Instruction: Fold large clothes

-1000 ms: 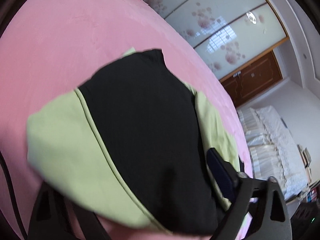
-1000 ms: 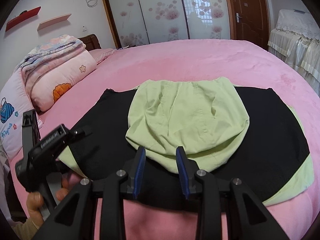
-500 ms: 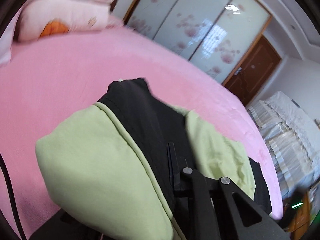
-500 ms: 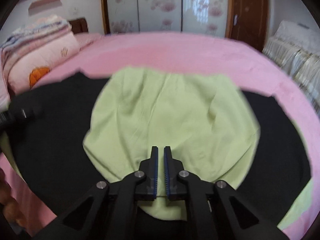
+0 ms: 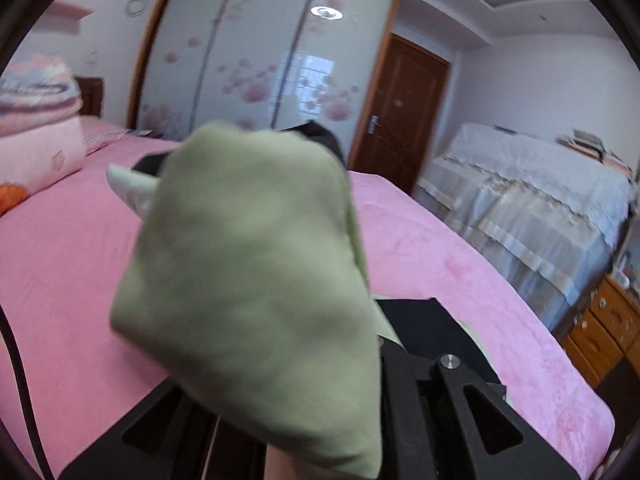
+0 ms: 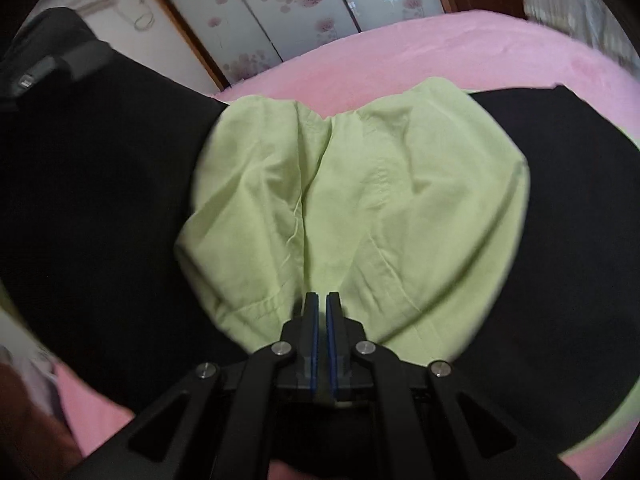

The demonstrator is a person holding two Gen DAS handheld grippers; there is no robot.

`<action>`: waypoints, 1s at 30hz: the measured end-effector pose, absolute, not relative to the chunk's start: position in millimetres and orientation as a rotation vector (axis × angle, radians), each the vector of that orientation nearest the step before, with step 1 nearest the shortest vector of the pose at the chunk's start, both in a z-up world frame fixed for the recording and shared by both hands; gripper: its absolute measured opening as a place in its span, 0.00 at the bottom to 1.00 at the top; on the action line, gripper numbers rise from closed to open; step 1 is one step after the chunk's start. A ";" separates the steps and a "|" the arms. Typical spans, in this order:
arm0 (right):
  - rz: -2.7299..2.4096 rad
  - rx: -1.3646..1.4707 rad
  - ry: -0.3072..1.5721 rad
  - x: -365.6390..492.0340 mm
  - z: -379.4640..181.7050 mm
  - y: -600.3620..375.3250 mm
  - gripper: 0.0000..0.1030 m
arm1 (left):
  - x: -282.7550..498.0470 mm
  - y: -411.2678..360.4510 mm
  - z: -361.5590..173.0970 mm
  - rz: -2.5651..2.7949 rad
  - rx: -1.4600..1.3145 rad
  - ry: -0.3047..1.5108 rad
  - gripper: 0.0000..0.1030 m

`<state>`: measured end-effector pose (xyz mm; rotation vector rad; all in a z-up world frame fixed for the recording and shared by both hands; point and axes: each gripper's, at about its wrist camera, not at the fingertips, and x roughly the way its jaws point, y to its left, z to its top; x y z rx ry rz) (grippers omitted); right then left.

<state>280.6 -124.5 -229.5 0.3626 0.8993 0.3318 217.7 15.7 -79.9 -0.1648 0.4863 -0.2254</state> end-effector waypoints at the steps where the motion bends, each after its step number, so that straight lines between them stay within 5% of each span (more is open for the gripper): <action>1: 0.315 0.386 0.886 271.6 -222.0 -139.8 0.03 | 218.4 1.9 -79.3 -0.249 -0.142 0.491 0.06; 19: -0.144 0.356 0.869 192.1 -221.1 -306.4 0.04 | 248.2 -163.0 -203.1 -0.444 0.114 0.861 0.10; 24: -0.113 0.373 0.851 193.0 -213.0 -302.1 0.04 | 244.6 -152.6 -180.2 -0.492 0.085 0.880 0.30; 26: -0.096 0.377 0.838 198.3 -207.4 -303.3 0.04 | 238.3 -145.4 -166.2 -0.517 0.047 0.892 0.53; 29: -0.079 0.383 0.828 204.4 -193.2 -306.9 0.04 | 228.1 -134.7 -138.5 -0.547 -0.001 0.888 0.74; 30: -0.073 0.381 0.826 206.0 -188.1 -309.0 0.04 | 223.9 -129.4 -129.3 -0.558 -0.017 0.884 0.74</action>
